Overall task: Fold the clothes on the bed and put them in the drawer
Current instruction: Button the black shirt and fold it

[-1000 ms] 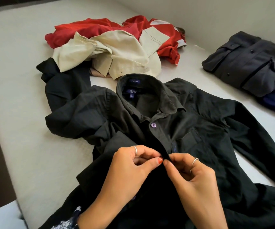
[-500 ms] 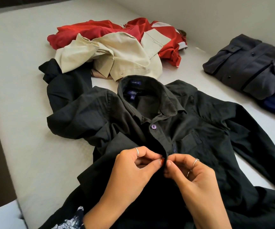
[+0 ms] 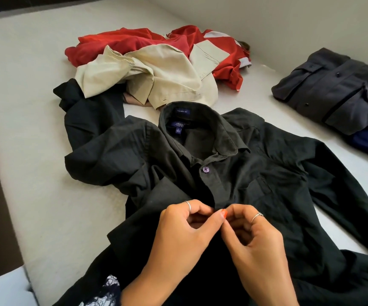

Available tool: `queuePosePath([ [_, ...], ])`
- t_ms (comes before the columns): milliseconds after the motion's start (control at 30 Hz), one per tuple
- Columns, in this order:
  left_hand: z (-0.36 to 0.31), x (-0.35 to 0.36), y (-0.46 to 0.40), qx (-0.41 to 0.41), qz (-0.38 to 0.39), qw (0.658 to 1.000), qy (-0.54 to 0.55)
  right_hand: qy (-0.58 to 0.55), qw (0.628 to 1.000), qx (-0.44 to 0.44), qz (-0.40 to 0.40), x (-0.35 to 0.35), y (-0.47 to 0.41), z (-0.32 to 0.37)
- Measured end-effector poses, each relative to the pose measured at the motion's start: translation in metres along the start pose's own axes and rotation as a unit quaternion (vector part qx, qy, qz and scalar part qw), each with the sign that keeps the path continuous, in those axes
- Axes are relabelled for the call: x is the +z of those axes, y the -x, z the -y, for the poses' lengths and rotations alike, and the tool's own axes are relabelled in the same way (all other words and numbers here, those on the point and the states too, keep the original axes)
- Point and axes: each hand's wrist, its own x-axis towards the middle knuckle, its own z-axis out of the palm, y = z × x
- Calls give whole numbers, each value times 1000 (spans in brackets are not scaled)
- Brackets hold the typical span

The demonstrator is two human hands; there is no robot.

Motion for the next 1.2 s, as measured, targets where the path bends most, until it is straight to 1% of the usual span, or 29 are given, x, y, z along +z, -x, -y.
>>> queuePosePath([
  [100,1,0,0,10,3,999,-46,64,995,-76,-29,7,1,-2],
  [167,1,-1,-2,0,7,999,-40,93,987,-121,-46,9,0,-1],
  [233,1,-3,-6,-32,11,999,7,94,984,-143,-53,9,-2,0],
  [333,6,-6,-12,-85,26,992,93,94,982,-153,-50,8,-3,1],
  [400,8,-6,-12,-103,37,987,119,97,982,-156,-46,9,-1,3],
  [467,8,-6,-12,-105,40,985,129,92,983,-151,-51,8,-1,5],
  [533,7,-7,-13,-98,39,985,137,58,991,-114,-48,6,-2,8],
  [667,5,-8,-17,-52,45,992,102,0,998,-53,-15,1,-5,15],
  [733,1,-9,-21,-13,53,996,76,-38,999,-21,-3,-1,-8,20],
  [833,-8,-9,-33,70,58,996,24,-114,993,27,12,-6,-19,33],
  [933,-21,-13,-44,142,36,989,3,-169,983,55,34,-8,-35,48],
  [1000,-28,-18,-48,166,16,986,2,-191,979,54,54,-5,-45,57],
  [1067,-32,-22,-50,163,-5,986,25,-187,979,38,68,0,-52,66],
  [1133,-35,-26,-52,124,-16,989,79,-143,987,7,65,6,-59,72],
  [1200,-37,-29,-52,78,1,990,117,-89,994,-31,53,10,-64,75],
])
